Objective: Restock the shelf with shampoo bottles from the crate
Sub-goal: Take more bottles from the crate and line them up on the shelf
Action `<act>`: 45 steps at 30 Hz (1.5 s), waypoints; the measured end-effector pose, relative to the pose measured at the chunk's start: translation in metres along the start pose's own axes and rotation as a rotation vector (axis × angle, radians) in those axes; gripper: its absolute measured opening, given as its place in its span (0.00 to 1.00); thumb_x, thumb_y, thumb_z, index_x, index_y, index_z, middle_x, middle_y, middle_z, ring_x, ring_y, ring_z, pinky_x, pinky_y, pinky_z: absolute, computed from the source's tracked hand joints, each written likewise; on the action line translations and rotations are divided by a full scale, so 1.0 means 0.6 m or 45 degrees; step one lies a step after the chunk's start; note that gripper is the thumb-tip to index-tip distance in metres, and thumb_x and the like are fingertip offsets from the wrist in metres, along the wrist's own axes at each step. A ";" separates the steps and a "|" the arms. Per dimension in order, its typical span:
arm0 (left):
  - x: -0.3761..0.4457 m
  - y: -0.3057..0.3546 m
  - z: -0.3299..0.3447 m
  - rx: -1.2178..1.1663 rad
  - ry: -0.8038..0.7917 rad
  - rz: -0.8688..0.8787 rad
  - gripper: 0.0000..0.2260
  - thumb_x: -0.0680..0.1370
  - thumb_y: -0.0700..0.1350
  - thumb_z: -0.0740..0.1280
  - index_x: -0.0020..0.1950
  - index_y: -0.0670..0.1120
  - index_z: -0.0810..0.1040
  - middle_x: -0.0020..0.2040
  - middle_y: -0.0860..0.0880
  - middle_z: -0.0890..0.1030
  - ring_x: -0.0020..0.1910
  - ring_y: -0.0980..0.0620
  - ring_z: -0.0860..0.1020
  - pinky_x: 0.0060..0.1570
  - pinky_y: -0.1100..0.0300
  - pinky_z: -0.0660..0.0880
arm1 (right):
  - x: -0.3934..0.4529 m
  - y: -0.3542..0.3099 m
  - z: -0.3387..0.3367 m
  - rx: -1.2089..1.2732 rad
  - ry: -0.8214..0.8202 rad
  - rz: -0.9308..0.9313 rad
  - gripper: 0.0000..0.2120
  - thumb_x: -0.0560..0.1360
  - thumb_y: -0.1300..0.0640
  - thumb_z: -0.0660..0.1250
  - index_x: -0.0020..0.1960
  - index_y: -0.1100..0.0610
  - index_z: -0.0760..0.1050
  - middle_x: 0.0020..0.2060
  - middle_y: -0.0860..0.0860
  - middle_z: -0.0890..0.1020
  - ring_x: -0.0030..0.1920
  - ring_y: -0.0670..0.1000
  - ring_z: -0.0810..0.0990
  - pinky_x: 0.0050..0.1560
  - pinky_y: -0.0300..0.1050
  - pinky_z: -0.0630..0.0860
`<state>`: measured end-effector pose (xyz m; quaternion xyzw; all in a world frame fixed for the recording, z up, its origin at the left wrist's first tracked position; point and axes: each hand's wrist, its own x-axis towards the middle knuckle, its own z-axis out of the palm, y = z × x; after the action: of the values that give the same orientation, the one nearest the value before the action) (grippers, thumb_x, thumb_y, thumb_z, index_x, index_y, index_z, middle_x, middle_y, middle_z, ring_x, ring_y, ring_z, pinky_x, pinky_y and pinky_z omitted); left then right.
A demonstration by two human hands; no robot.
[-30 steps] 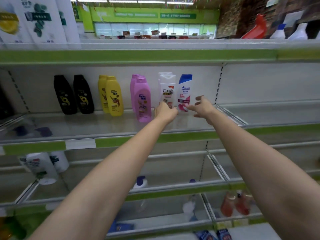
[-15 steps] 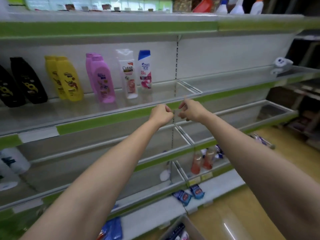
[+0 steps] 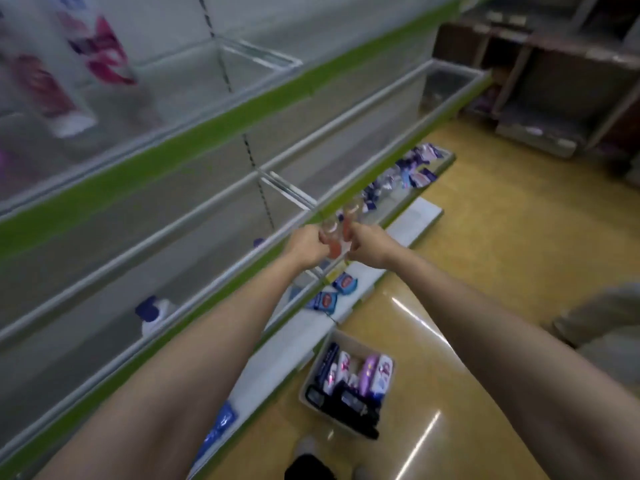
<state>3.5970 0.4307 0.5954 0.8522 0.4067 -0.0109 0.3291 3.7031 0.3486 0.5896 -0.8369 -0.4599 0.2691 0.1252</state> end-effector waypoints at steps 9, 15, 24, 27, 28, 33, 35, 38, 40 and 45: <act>0.035 -0.125 0.254 0.296 -0.473 -0.006 0.13 0.76 0.39 0.62 0.60 0.37 0.74 0.60 0.39 0.76 0.59 0.41 0.75 0.54 0.53 0.72 | -0.001 0.186 0.227 0.178 -0.280 0.281 0.20 0.75 0.58 0.67 0.65 0.61 0.69 0.61 0.58 0.77 0.60 0.57 0.75 0.53 0.42 0.69; 0.047 -0.225 0.424 0.356 -0.633 -0.007 0.07 0.75 0.42 0.63 0.49 0.39 0.75 0.57 0.37 0.77 0.55 0.39 0.76 0.47 0.55 0.72 | 0.009 0.301 0.408 0.217 -0.374 0.360 0.17 0.75 0.58 0.67 0.62 0.61 0.71 0.58 0.59 0.79 0.59 0.58 0.76 0.55 0.45 0.71; 0.129 -0.395 0.705 0.325 -0.761 -0.058 0.09 0.76 0.41 0.63 0.49 0.36 0.77 0.54 0.37 0.79 0.56 0.39 0.77 0.52 0.52 0.74 | 0.082 0.493 0.673 0.134 -0.410 0.380 0.17 0.76 0.61 0.64 0.64 0.60 0.71 0.60 0.60 0.77 0.59 0.59 0.76 0.56 0.47 0.71; 0.166 -0.449 0.807 0.297 -0.803 -0.064 0.14 0.78 0.44 0.63 0.60 0.37 0.75 0.61 0.38 0.76 0.60 0.41 0.75 0.55 0.54 0.72 | 0.113 0.556 0.763 0.118 -0.404 0.422 0.17 0.76 0.62 0.65 0.64 0.59 0.72 0.63 0.58 0.75 0.59 0.58 0.75 0.57 0.48 0.71; 0.181 -0.464 0.842 0.291 -0.814 -0.062 0.15 0.77 0.44 0.63 0.60 0.37 0.74 0.62 0.38 0.76 0.60 0.41 0.74 0.55 0.54 0.72 | 0.127 0.577 0.791 0.110 -0.393 0.426 0.18 0.76 0.62 0.65 0.65 0.59 0.71 0.64 0.58 0.74 0.61 0.58 0.75 0.58 0.48 0.71; 0.249 -0.521 1.003 0.297 -0.809 -0.082 0.15 0.78 0.44 0.62 0.59 0.35 0.73 0.60 0.36 0.76 0.59 0.39 0.75 0.53 0.53 0.72 | 0.195 0.657 0.894 -0.139 -0.407 0.303 0.26 0.75 0.63 0.64 0.72 0.54 0.65 0.72 0.54 0.66 0.71 0.58 0.61 0.63 0.51 0.67; 0.271 -0.535 1.056 0.289 -0.784 -0.110 0.17 0.78 0.45 0.62 0.61 0.36 0.72 0.61 0.37 0.75 0.59 0.38 0.75 0.53 0.53 0.72 | 0.219 0.676 0.922 -0.322 -0.464 0.206 0.28 0.75 0.61 0.62 0.74 0.51 0.61 0.75 0.50 0.60 0.74 0.57 0.55 0.65 0.53 0.65; 0.292 -0.544 1.108 0.264 -0.780 -0.156 0.18 0.77 0.48 0.63 0.61 0.37 0.73 0.60 0.38 0.76 0.57 0.39 0.76 0.53 0.51 0.74 | 0.239 0.693 0.950 -0.558 -0.533 0.092 0.28 0.76 0.58 0.62 0.74 0.49 0.59 0.76 0.49 0.56 0.76 0.57 0.49 0.69 0.58 0.59; 0.302 -0.551 1.135 0.237 -0.786 -0.200 0.21 0.76 0.51 0.64 0.62 0.38 0.73 0.59 0.39 0.77 0.57 0.39 0.77 0.54 0.51 0.75 | 0.247 0.708 0.962 -0.695 -0.541 0.012 0.28 0.77 0.57 0.62 0.74 0.49 0.59 0.76 0.49 0.55 0.76 0.57 0.48 0.70 0.61 0.56; 0.320 -0.566 1.157 0.158 -0.822 -0.281 0.16 0.78 0.48 0.63 0.60 0.39 0.76 0.58 0.39 0.79 0.56 0.40 0.77 0.52 0.55 0.73 | 0.260 0.731 0.985 -0.791 -0.501 -0.084 0.30 0.75 0.54 0.65 0.73 0.46 0.58 0.76 0.51 0.54 0.77 0.58 0.45 0.71 0.65 0.52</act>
<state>3.6609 0.3208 -0.1905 0.7740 0.3698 -0.3402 0.3852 3.7440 0.2175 -0.1499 -0.7521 -0.5615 0.2682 -0.2170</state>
